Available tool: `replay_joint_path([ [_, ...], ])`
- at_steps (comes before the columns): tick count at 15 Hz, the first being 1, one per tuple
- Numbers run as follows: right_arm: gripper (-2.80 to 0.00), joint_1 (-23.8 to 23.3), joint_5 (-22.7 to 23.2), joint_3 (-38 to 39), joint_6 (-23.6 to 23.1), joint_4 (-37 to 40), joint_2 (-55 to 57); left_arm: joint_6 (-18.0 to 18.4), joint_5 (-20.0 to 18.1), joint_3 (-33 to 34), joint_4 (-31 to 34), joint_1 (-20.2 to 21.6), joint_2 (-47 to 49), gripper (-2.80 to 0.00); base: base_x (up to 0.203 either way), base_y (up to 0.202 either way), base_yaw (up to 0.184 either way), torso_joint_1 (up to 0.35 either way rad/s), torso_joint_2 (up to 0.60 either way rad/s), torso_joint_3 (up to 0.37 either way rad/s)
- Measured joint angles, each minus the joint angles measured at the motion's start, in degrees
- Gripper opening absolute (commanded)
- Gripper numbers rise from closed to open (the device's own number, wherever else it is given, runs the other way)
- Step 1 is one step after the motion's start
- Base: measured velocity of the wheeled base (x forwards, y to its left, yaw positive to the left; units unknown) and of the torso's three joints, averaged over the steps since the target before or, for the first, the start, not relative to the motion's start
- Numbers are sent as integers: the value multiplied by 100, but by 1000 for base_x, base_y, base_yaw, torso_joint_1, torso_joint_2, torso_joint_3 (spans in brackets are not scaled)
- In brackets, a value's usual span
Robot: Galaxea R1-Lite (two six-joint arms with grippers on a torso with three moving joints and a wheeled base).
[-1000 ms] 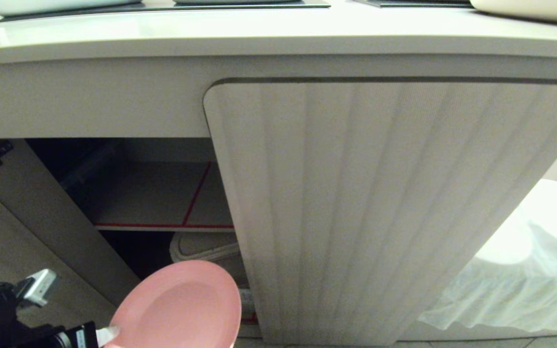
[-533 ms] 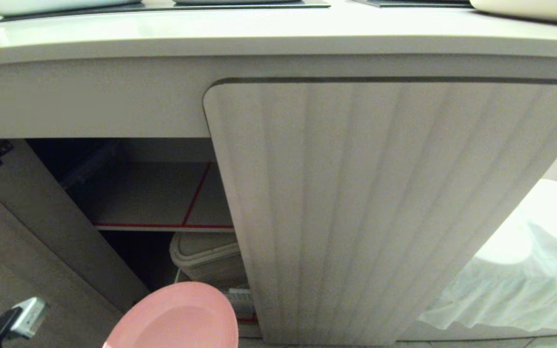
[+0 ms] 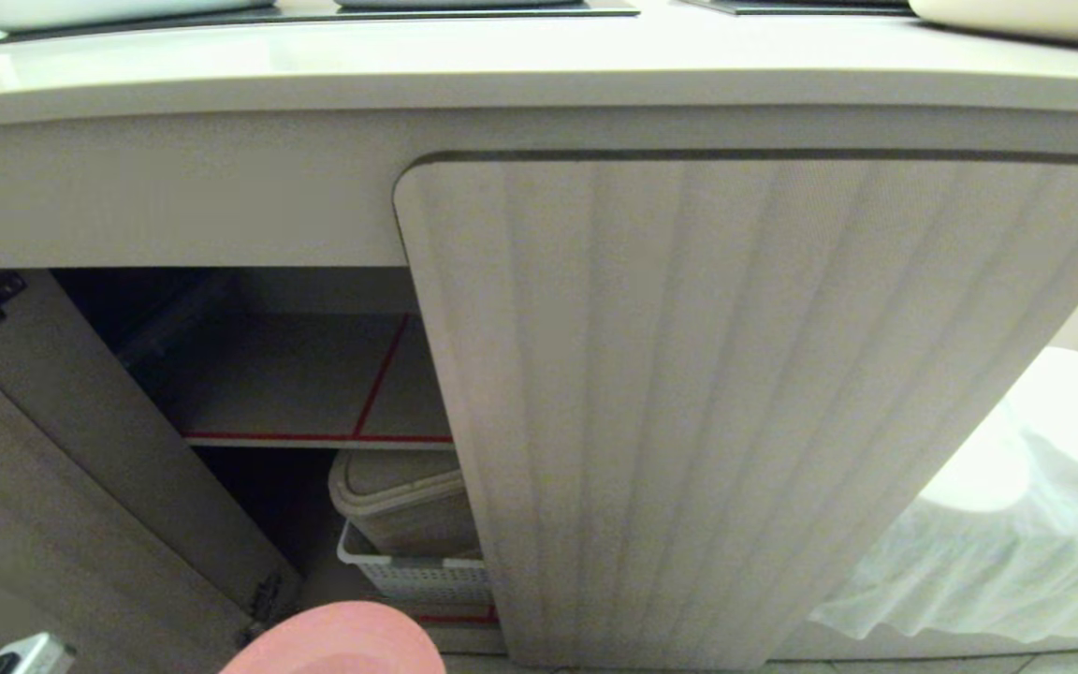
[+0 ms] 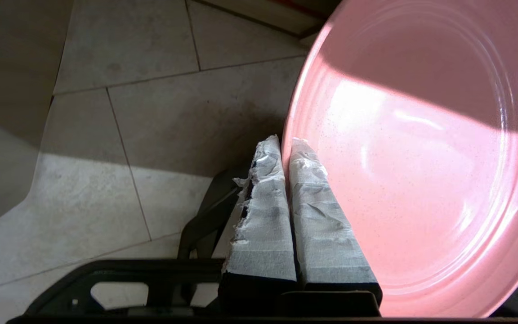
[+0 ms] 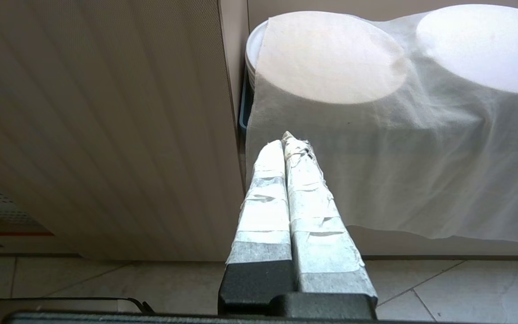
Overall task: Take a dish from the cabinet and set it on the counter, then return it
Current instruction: Place it on the table
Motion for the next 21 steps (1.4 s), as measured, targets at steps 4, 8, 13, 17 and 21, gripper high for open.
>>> replay_joint_path([
  [4, -280, 0, 0, 0, -2, -2, 0, -4, -17, -30, 97, -4, -251, -280, 0, 0, 0, 0, 0, 0],
  [8, -280, 0, 0, 0, 0, -2, 0, -11, -28, -38, 112, -15, -500, -280, 0, 0, 0, 0, 0, 0],
  [13, -280, -2, -2, 0, 0, -2, 0, -9, -17, -105, 469, -15, -720, -280, 0, 0, 0, 0, 0, 0],
  [17, -280, 0, 0, 0, 0, -2, 0, -17, -25, -201, 737, -15, -909, -280, 0, 0, 0, 0, 0, 0],
  [21, -280, -5, -2, 0, 0, 0, 0, -22, -28, -206, 762, -15, -956, -280, 0, 0, 0, 0, 0, 0],
])
